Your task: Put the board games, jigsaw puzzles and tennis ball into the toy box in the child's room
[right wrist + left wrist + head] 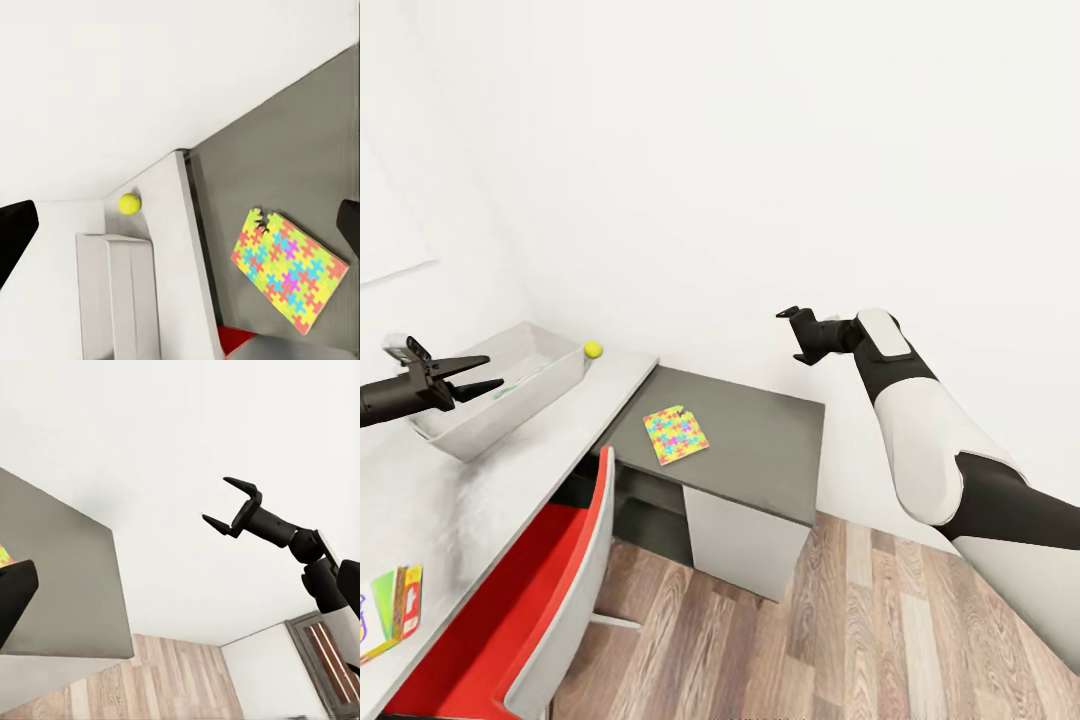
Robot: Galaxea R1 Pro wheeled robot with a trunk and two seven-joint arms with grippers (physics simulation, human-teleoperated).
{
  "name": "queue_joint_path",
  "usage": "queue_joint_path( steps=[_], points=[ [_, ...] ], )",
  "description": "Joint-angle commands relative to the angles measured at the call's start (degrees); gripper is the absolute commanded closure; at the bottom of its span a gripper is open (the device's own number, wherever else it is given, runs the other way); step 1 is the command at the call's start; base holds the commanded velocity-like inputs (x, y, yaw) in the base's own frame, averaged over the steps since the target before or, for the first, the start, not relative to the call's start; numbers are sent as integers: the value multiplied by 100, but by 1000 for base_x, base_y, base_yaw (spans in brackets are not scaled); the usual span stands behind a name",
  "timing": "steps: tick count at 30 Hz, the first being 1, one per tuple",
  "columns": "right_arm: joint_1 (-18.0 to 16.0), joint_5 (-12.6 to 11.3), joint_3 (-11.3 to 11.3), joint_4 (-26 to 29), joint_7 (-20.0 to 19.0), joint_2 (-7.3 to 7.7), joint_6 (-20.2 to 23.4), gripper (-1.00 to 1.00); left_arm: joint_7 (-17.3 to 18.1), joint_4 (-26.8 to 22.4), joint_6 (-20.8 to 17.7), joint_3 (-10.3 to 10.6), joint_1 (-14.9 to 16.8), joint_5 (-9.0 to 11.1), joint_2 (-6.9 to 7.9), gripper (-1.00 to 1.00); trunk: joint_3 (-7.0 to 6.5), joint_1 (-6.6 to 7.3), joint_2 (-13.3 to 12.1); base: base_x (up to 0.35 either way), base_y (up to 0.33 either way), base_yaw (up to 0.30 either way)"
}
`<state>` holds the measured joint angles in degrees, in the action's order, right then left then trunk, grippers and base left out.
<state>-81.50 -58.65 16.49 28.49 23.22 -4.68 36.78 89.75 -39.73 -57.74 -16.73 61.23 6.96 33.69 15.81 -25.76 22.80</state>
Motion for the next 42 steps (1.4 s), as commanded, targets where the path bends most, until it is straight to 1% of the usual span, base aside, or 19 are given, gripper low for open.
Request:
queue_joint_path(
  steps=[1,6,14,28,35,42],
  points=[
    [0,-57,30,8,60,-7,5,-100,25,0,-61,3,3,-1,3,-100,4,-2,11,-149,53,-211],
    [49,-59,24,8,60,-7,5,-100,25,0,-60,3,3,-1,7,-100,-33,-2,11,-114,50,-210],
    [95,-59,42,8,58,-7,5,-100,25,0,-62,3,3,-1,82,-100,-93,-2,11,-76,30,-209],
    [116,-36,47,0,55,-1,5,-100,25,0,-62,3,3,7,129,-100,-199,-2,11,-23,8,-207],
    [128,-10,47,-1,59,-4,5,-100,25,0,-62,3,3,7,129,-100,-251,-2,11,-169,23,-206],
    [310,15,47,-24,60,-2,-3,-100,25,0,-62,3,3,7,129,-100,-304,-2,11,-265,-24,-200]
  ],
)
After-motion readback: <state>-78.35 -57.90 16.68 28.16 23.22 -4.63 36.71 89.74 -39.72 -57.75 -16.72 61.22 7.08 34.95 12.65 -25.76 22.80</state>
